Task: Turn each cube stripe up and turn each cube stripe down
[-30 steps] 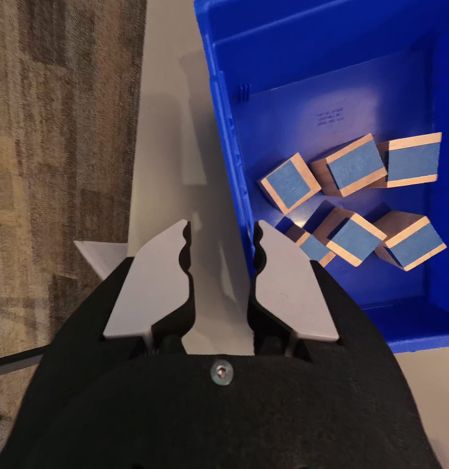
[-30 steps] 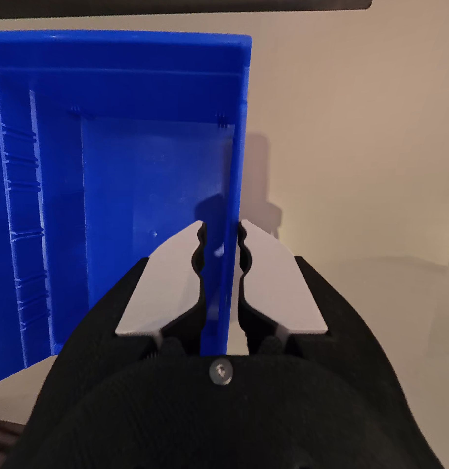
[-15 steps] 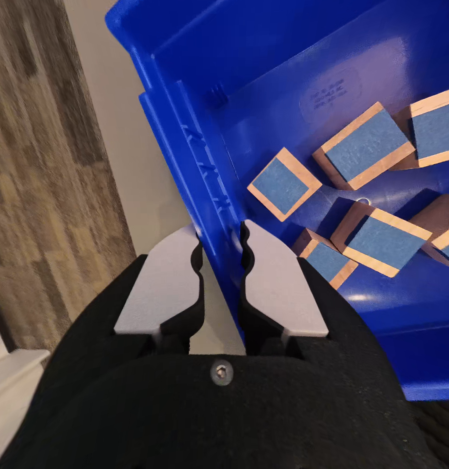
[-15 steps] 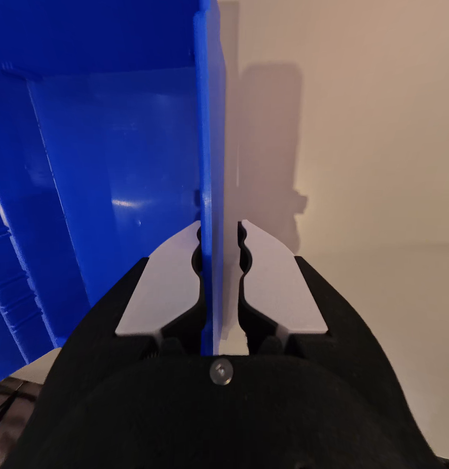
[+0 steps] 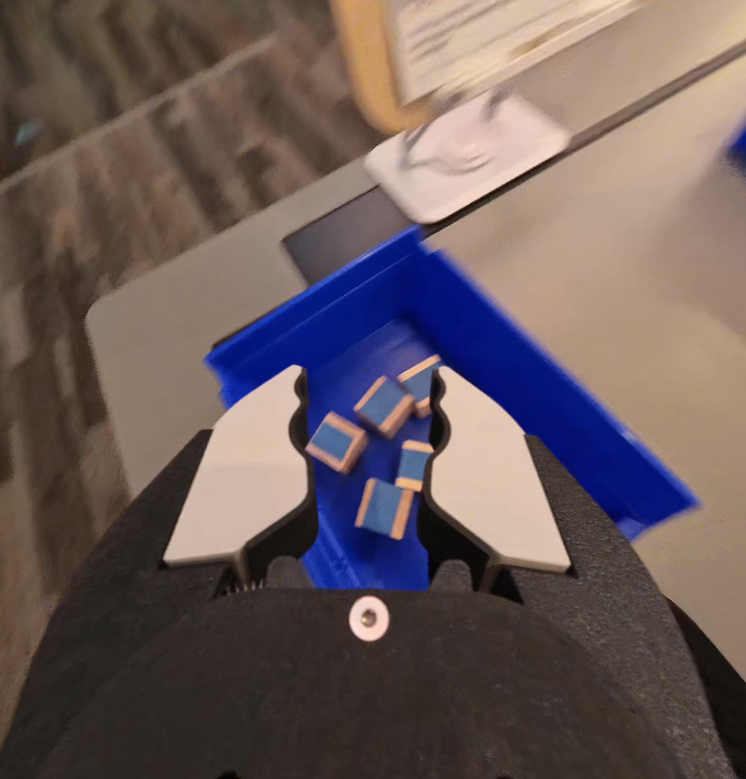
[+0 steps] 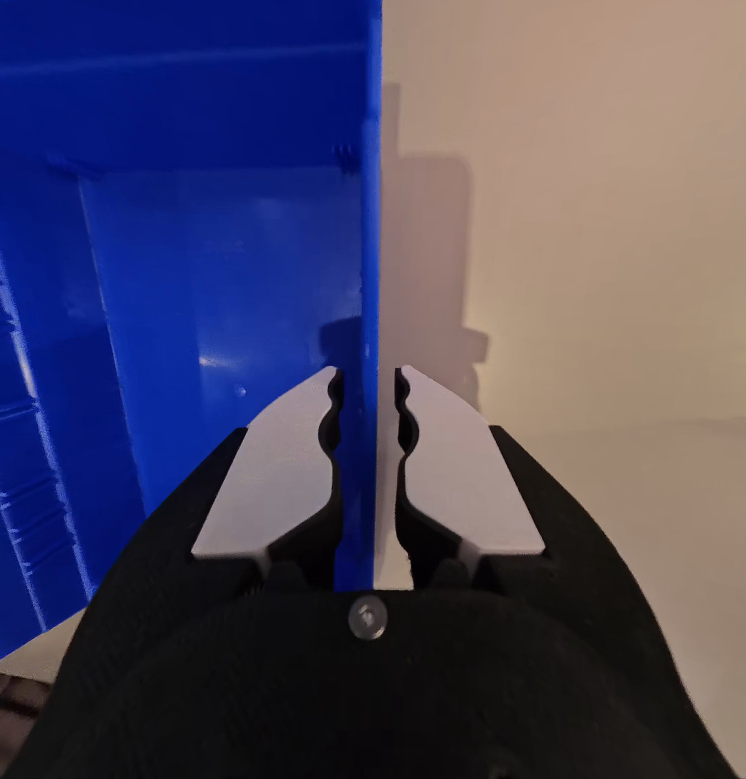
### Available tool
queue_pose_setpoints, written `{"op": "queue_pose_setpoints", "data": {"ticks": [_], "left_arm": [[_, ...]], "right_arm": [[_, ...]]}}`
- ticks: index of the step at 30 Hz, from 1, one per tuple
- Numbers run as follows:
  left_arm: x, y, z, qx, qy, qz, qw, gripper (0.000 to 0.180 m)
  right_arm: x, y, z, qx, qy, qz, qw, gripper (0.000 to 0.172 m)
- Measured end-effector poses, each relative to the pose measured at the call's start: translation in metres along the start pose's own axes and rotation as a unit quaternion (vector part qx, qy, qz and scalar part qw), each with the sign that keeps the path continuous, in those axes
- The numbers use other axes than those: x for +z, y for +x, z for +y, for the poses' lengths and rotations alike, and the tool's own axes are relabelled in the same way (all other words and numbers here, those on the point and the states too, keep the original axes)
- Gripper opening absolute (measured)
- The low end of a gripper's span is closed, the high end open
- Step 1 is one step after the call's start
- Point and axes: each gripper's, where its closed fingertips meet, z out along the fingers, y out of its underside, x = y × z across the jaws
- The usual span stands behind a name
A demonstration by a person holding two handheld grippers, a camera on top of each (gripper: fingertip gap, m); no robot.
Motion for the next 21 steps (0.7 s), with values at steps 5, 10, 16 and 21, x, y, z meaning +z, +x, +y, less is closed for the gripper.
{"op": "queue_pose_setpoints", "data": {"ticks": [5,10,16,21], "left_arm": [[-0.009,0.068,0.009,0.140,-0.017,0.120,0.983,0.044],[0.023,0.084,0.047,0.180,-0.134,0.153,0.963,0.054],[0.059,0.096,0.091,0.181,-0.275,0.173,0.928,0.066],[0.081,0.097,0.116,0.185,-0.341,0.171,0.906,0.066]], "right_arm": [[-0.011,-0.008,-0.005,-0.015,0.023,-0.002,1.000,0.026],[-0.014,-0.006,-0.002,-0.026,0.016,0.015,0.999,0.026],[-0.032,0.007,-0.001,0.000,0.051,0.007,0.999,0.026],[-0.047,0.015,0.003,0.017,0.075,-0.002,0.997,0.026]]}}
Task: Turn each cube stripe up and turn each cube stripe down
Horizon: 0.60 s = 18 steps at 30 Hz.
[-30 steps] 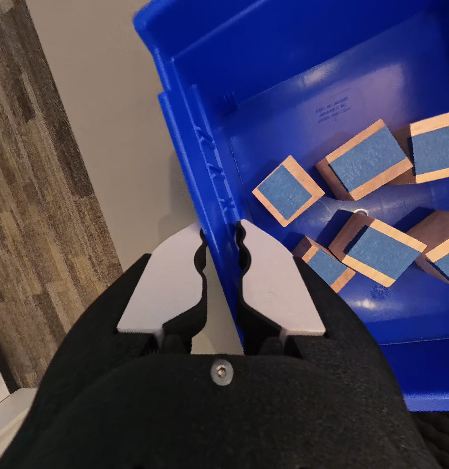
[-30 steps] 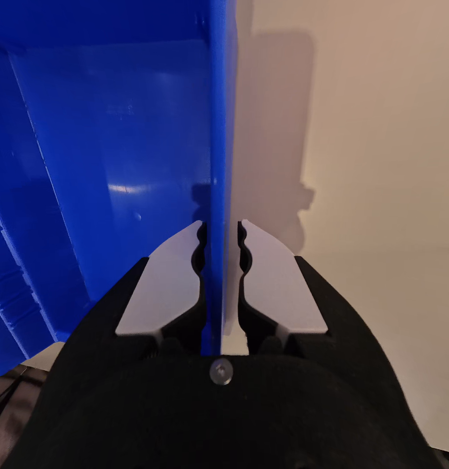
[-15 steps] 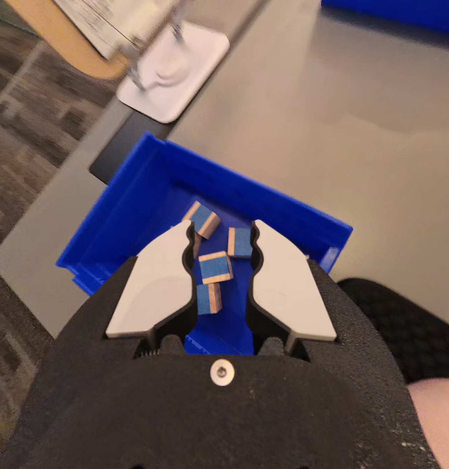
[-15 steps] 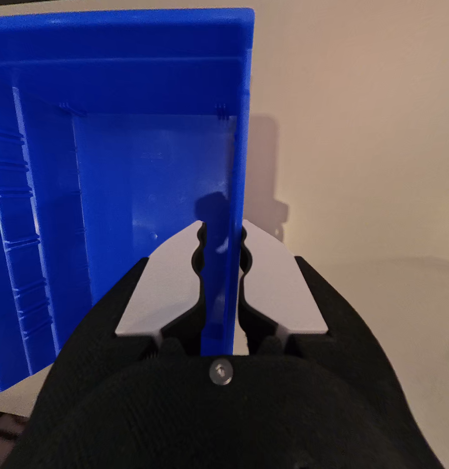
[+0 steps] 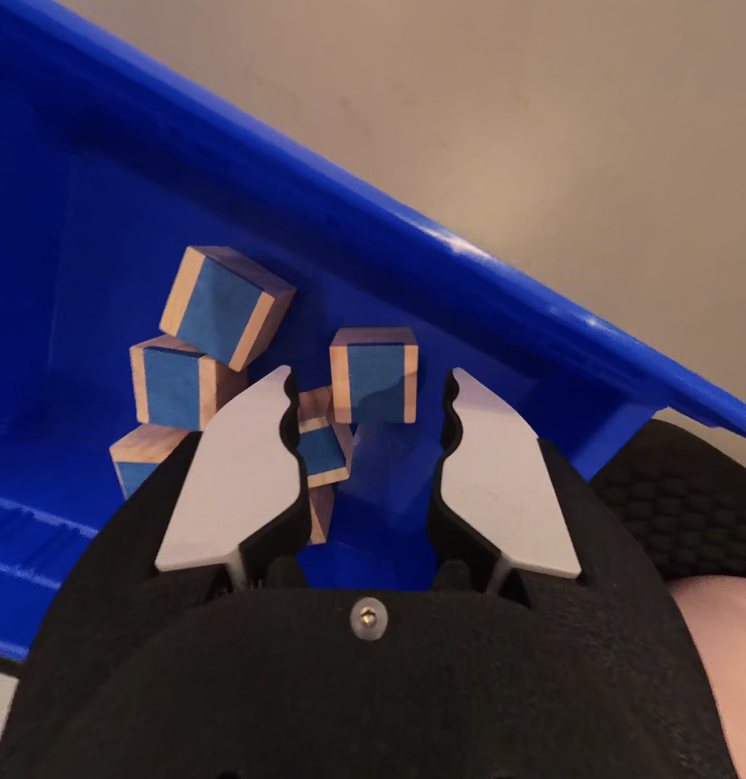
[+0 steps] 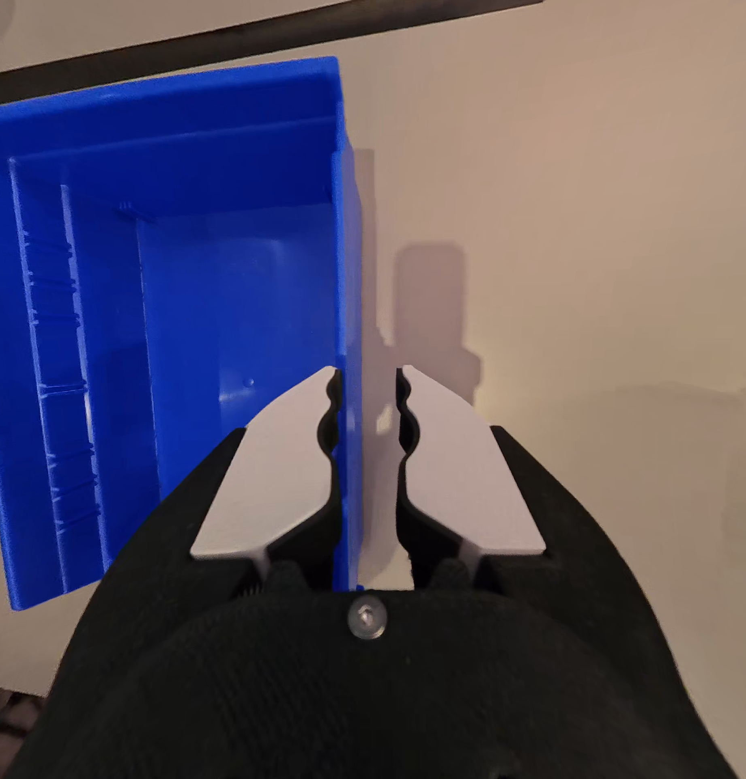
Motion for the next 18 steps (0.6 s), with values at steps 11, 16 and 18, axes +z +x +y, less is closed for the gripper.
{"op": "queue_pose_setpoints", "data": {"ticks": [11,16,18], "left_arm": [[0.017,0.003,0.008,-0.003,-0.036,0.027,0.999,0.045],[-0.016,-0.001,-0.001,0.001,0.020,-0.006,1.000,0.044],[-0.050,-0.009,-0.017,0.012,0.107,-0.053,0.993,0.044]], "right_arm": [[-0.009,0.002,0.002,-0.003,0.006,0.007,1.000,0.025],[-0.027,-0.003,-0.007,-0.014,0.037,0.027,0.999,0.025],[-0.045,-0.011,-0.019,-0.028,0.077,0.047,0.996,0.026]]}}
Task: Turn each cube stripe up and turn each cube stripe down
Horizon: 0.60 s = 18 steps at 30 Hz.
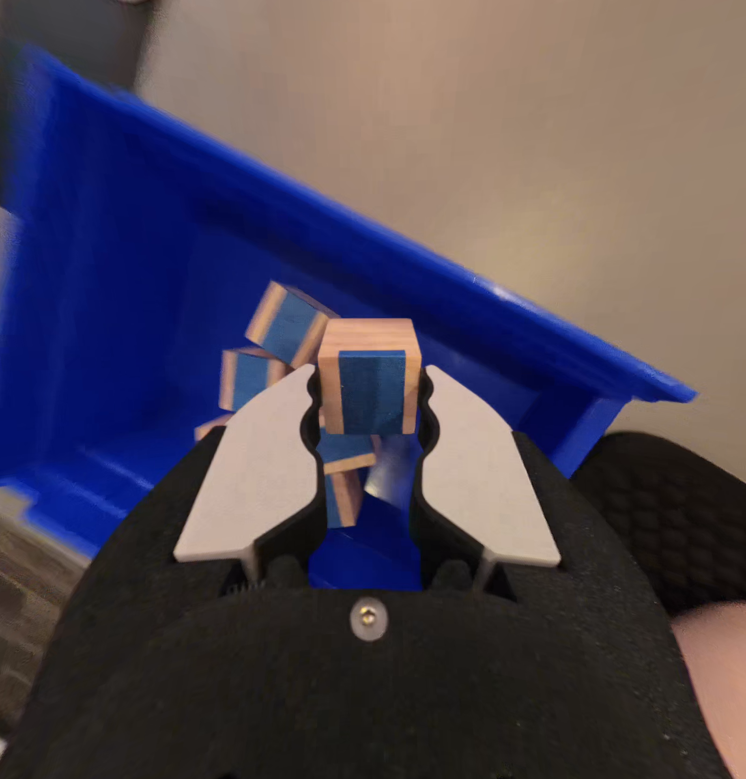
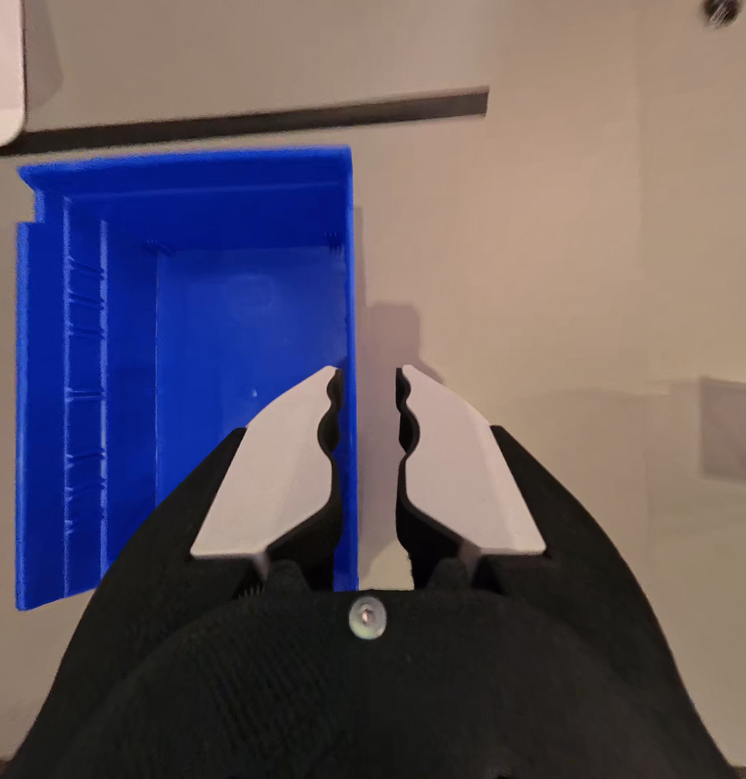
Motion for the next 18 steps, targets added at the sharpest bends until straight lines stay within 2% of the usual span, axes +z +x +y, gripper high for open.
{"op": "queue_pose_setpoints", "data": {"ticks": [3,5,6,9,11,13,15,18], "left_arm": [[-0.059,-0.008,-0.043,0.010,0.173,-0.056,0.983,0.044],[-0.099,0.005,-0.071,0.013,0.286,-0.037,0.957,0.044],[-0.115,0.014,-0.083,0.015,0.331,-0.018,0.943,0.044],[-0.151,0.042,-0.114,0.019,0.432,0.052,0.900,0.044],[-0.167,0.060,-0.133,0.002,0.479,0.120,0.870,0.044],[-0.178,0.079,-0.151,-0.023,0.513,0.208,0.832,0.043],[-0.181,0.101,-0.164,-0.029,0.518,0.298,0.801,0.043],[-0.168,0.128,-0.178,-0.017,0.497,0.357,0.791,0.043]], "right_arm": [[-0.036,-0.028,-0.041,-0.053,0.114,0.024,0.992,0.026],[-0.065,-0.070,-0.071,-0.126,0.217,0.013,0.968,0.028],[-0.080,-0.100,-0.082,-0.176,0.270,-0.005,0.947,0.031],[-0.116,-0.204,-0.089,-0.326,0.410,-0.072,0.849,0.040],[-0.129,-0.273,-0.073,-0.411,0.475,-0.119,0.769,0.044],[-0.134,-0.336,-0.044,-0.479,0.498,-0.175,0.702,0.051],[-0.136,-0.384,-0.013,-0.517,0.509,-0.227,0.649,0.056],[-0.144,-0.431,0.025,-0.544,0.538,-0.275,0.583,0.059]]}}
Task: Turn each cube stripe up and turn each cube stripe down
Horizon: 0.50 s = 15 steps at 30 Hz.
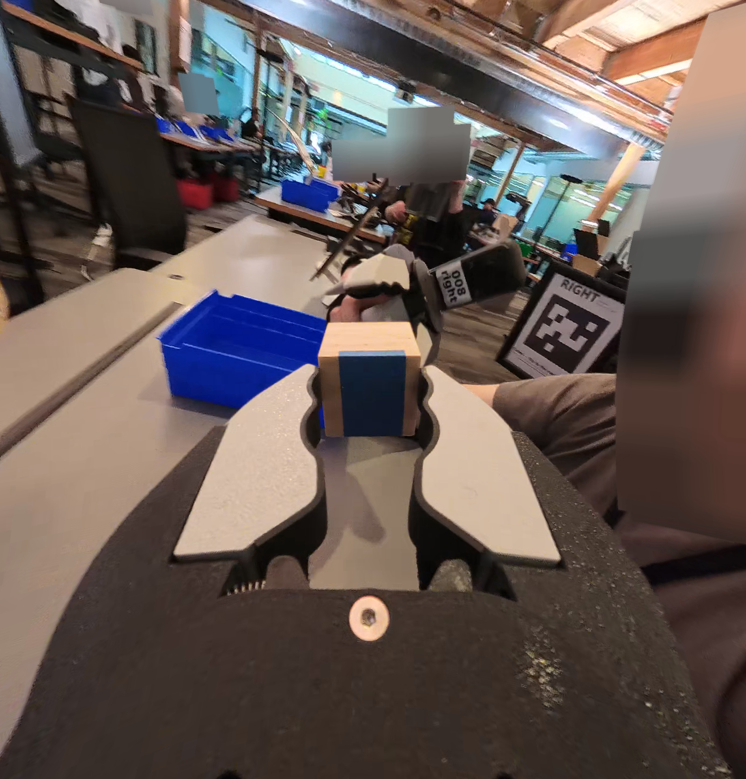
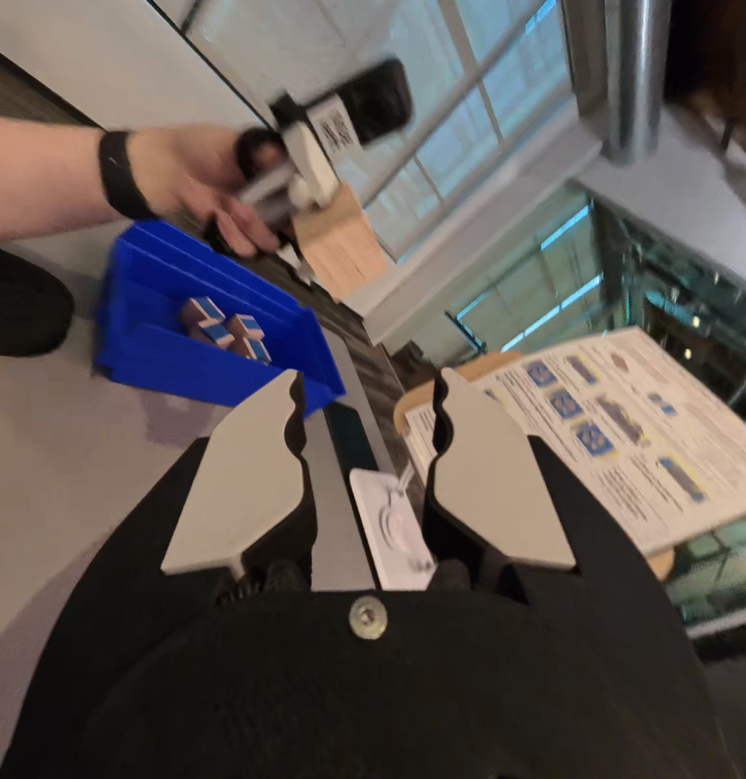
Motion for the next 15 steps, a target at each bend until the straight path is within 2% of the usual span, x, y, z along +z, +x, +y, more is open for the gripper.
{"op": "queue_pose_setpoints", "data": {"ticks": [5,10,12,14,15], "left_arm": [[0.033,0.013,0.017,-0.031,-0.025,0.056,0.998,0.043],[0.052,0.019,0.032,-0.049,-0.050,0.084,0.994,0.043],[0.058,0.020,0.038,-0.050,-0.063,0.088,0.993,0.044],[0.059,0.019,0.041,-0.052,-0.068,0.090,0.992,0.044],[0.059,0.018,0.041,-0.056,-0.069,0.089,0.992,0.044]], "right_arm": [[0.009,-0.021,-0.018,-0.086,0.034,0.036,0.995,0.062],[0.015,-0.029,-0.015,-0.098,0.025,0.031,0.994,0.065],[0.016,-0.033,-0.013,-0.106,0.023,0.027,0.994,0.061],[0.015,-0.038,-0.014,-0.113,0.028,0.017,0.993,0.046],[0.015,-0.038,-0.013,-0.114,0.027,0.017,0.993,0.046]]}}
